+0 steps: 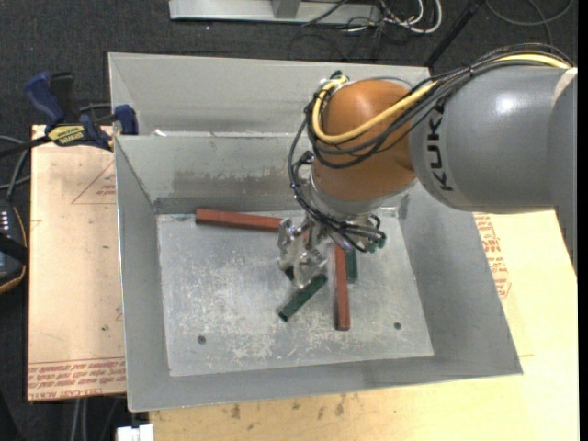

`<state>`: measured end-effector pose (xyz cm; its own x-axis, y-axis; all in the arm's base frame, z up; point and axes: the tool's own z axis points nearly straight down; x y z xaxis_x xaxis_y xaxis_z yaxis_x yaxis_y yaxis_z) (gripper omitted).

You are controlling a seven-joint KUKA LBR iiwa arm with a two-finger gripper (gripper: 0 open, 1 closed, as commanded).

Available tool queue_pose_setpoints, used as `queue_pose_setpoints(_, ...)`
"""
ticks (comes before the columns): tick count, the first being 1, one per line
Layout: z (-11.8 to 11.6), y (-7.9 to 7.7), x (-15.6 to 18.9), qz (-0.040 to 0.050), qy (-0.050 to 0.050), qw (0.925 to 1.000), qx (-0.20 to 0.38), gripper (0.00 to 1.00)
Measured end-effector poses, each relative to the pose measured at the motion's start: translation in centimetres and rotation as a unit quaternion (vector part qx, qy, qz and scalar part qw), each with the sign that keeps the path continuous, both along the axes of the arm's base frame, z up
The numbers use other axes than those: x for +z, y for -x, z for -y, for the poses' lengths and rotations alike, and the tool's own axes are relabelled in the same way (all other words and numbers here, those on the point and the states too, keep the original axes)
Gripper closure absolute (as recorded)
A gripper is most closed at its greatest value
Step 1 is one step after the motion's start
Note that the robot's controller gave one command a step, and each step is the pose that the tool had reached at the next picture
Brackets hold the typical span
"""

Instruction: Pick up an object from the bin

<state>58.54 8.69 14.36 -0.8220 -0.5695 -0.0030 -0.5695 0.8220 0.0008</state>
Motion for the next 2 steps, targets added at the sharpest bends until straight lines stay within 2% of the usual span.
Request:
queue_pose_setpoints(1, 0.3, 0.1, 2.9, -0.0041, 0.001, 1.0, -0.004, 1.0)
queue_pose_setpoints(2, 0.1, -1.7, 8.3, 0.0002, 0.0, 1.0, 0.001, 1.0)
